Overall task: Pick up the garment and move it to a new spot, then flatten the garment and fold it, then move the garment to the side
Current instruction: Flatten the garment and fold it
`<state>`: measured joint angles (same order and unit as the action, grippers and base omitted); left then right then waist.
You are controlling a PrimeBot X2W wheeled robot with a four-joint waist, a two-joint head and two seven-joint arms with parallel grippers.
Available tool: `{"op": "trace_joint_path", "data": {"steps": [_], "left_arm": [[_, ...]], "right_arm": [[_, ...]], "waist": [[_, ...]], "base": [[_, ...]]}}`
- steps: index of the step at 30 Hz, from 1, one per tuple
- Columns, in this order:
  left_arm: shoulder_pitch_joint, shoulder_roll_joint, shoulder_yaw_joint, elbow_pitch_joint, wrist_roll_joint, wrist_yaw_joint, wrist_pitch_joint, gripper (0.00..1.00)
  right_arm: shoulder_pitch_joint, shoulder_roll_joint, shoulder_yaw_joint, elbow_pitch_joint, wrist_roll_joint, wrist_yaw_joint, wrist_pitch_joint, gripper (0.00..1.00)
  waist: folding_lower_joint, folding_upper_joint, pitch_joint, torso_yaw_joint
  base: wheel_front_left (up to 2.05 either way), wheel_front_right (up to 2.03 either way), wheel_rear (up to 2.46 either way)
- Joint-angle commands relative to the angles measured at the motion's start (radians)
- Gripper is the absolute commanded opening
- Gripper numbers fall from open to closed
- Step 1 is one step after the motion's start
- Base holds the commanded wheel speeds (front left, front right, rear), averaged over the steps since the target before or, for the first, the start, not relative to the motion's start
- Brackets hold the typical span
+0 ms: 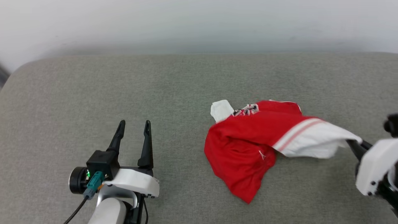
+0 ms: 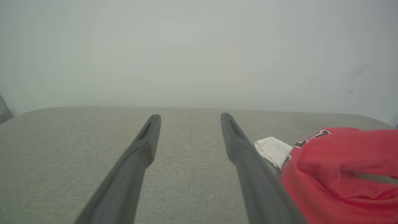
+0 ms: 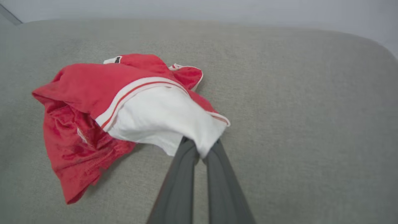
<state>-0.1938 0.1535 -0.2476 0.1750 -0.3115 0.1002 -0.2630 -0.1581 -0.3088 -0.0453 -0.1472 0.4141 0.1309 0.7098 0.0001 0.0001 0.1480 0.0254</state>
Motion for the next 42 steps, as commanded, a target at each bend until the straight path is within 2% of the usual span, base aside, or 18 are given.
{"op": "trace_joint_path", "data": {"steps": [1, 7, 13, 15, 19, 27, 33, 35, 36, 42], "left_arm": [[0.011, 0.004, 0.004, 0.002, -0.002, 0.002, -0.002, 1.0], [0.024, 0.009, 0.006, 0.01, -0.009, -0.001, -0.002, 1.0], [0.022, 0.014, 0.004, 0.017, -0.017, 0.005, 0.005, 1.0], [0.023, 0.017, 0.006, 0.018, -0.016, 0.005, 0.006, 1.0], [0.028, 0.025, 0.01, 0.012, -0.019, 0.012, 0.009, 1.0], [0.055, 0.031, 0.009, 0.013, -0.029, 0.019, 0.016, 1.0], [0.085, 0.038, 0.008, 0.013, -0.036, 0.028, 0.027, 1.0], [0.09, 0.038, 0.007, 0.013, -0.038, 0.029, 0.029, 1.0], [0.095, 0.041, 0.008, 0.008, -0.04, 0.033, 0.035, 1.0], [0.108, 0.049, 0.008, -0.004, -0.045, 0.039, 0.048, 1.0]], "right_arm": [[0.034, 0.01, -0.028, 0.016, 0.011, 0.0, 0.005, 0.0], [0.171, 0.053, -0.133, 0.157, 0.045, 0.0, 0.017, 0.0], [0.211, 0.088, -0.137, 0.33, 0.048, 0.0, -0.068, 0.0], [0.202, 0.093, -0.118, 0.37, 0.05, 0.0, -0.112, 0.98], [0.179, 0.067, -0.09, 0.391, 0.044, -0.001, -0.222, 1.0], [0.202, 0.031, -0.056, 0.326, -0.027, 0.0, -0.451, 1.0], [0.209, 0.069, -0.051, 0.247, -0.083, 0.0, -0.597, 1.0], [0.212, 0.084, -0.045, 0.235, -0.084, 0.0, -0.609, 1.0], [0.212, 0.099, -0.037, 0.195, -0.109, 0.0, -0.643, 1.0], [0.227, 0.149, -0.011, 0.124, -0.16, 0.0, -0.667, 1.0]], "waist": [[-0.0001, -0.0001, -0.014, -0.017], [-0.0001, -0.0001, -0.022, -0.034], [-0.0001, -0.0001, -0.012, -0.034], [-0.0001, -0.0001, -0.012, -0.034], [-0.0001, -0.0001, -0.015, -0.038], [-0.0001, -0.0001, -0.063, -0.035], [-0.0001, -0.0001, -0.104, -0.029], [-0.0001, -0.0001, -0.11, -0.028], [-0.0001, -0.0001, -0.118, -0.027], [-0.0001, -0.0001, -0.128, -0.028]], "base": [[0.0, 0.0, 0.0], [0.0, 0.0, 0.0], [0.0, 0.0, 0.0], [0.0, 0.0, 0.0], [0.0, 0.0, 0.0], [0.0, 0.0, 0.0], [0.0, 0.0, 0.0], [0.0, 0.0, 0.0], [0.0, 0.0, 0.0], [0.0, 0.0, 0.0]]}}
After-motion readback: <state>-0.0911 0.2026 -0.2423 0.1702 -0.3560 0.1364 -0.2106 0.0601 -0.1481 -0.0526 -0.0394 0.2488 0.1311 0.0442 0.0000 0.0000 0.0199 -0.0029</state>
